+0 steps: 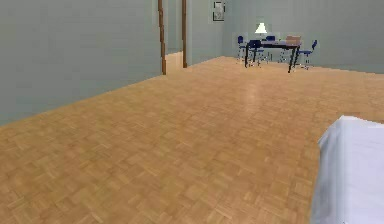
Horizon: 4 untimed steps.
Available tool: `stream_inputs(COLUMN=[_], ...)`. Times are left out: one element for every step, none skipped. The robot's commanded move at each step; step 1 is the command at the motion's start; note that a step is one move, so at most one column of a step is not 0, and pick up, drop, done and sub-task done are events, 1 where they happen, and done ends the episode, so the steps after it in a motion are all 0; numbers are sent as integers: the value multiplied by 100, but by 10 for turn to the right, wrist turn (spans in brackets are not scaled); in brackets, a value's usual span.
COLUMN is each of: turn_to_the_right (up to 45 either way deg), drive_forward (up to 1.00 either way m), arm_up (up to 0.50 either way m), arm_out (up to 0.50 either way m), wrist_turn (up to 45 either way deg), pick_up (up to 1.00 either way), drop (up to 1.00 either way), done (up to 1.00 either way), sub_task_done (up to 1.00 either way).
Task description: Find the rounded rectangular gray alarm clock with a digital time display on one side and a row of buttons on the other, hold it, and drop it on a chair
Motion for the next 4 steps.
stream_inputs(turn_to_the_right=[0,210,0,0], drive_forward=[80,0,100,100], arm_up=[0,0,0,0], arm_out=[0,0,0,0], wrist_turn=[0,0,0,0], pick_up=[0,0,0,0], drop=[0,0,0,0], done=[0,0,0,0], sub_task_done=[0,0,0,0])
